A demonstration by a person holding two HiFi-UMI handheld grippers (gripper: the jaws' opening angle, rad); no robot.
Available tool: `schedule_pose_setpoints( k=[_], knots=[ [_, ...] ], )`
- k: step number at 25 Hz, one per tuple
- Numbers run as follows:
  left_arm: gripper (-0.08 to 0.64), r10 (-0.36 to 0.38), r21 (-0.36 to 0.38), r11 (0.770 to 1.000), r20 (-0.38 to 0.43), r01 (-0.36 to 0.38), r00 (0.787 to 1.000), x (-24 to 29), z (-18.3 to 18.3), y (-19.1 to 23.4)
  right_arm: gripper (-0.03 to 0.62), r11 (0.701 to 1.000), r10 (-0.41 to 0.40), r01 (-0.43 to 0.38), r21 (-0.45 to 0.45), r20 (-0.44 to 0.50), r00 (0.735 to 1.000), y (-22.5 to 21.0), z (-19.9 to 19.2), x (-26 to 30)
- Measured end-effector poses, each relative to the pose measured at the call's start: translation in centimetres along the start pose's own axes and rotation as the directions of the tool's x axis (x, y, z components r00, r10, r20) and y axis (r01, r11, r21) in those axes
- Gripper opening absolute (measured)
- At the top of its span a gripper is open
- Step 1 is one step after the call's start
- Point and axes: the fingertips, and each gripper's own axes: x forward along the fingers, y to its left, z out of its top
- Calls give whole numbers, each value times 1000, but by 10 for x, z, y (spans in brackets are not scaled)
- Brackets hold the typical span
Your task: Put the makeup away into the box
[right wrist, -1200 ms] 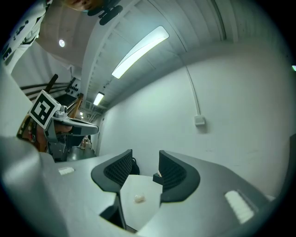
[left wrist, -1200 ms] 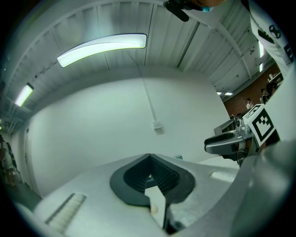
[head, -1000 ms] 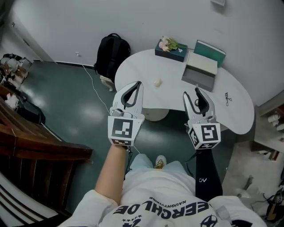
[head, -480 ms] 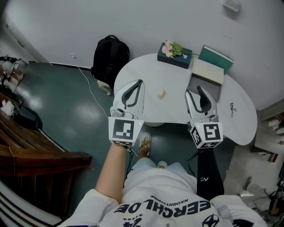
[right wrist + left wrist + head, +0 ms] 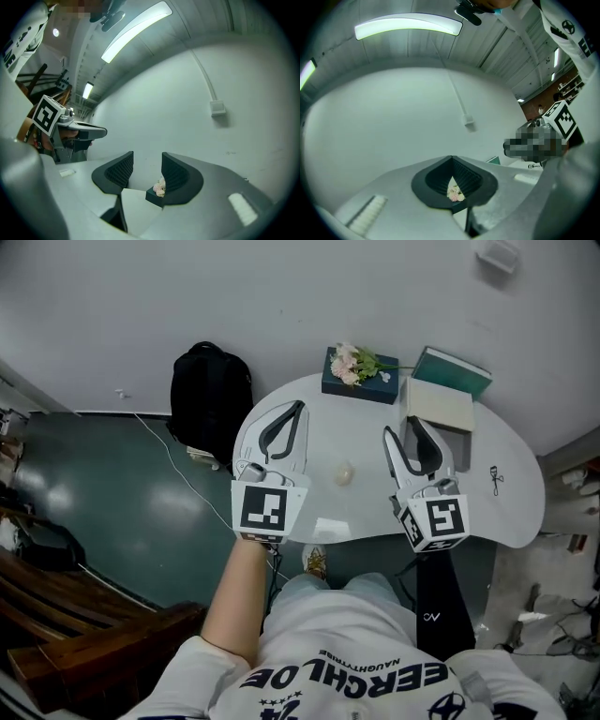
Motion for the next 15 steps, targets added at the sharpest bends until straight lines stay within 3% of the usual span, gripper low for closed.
schedule_pose_setpoints(
  k=[6, 15],
  knots=[
    [0, -85, -11, 996, 9, 85, 996, 31, -17, 13, 219, 998, -61, 61, 13, -13, 998, 0, -11, 23],
    [0, -143, -29, 989, 13, 143, 990, 59, -29, 9, 219, 995, -97, 97, 4, -32, 995, -11, -18, 33]
  ],
)
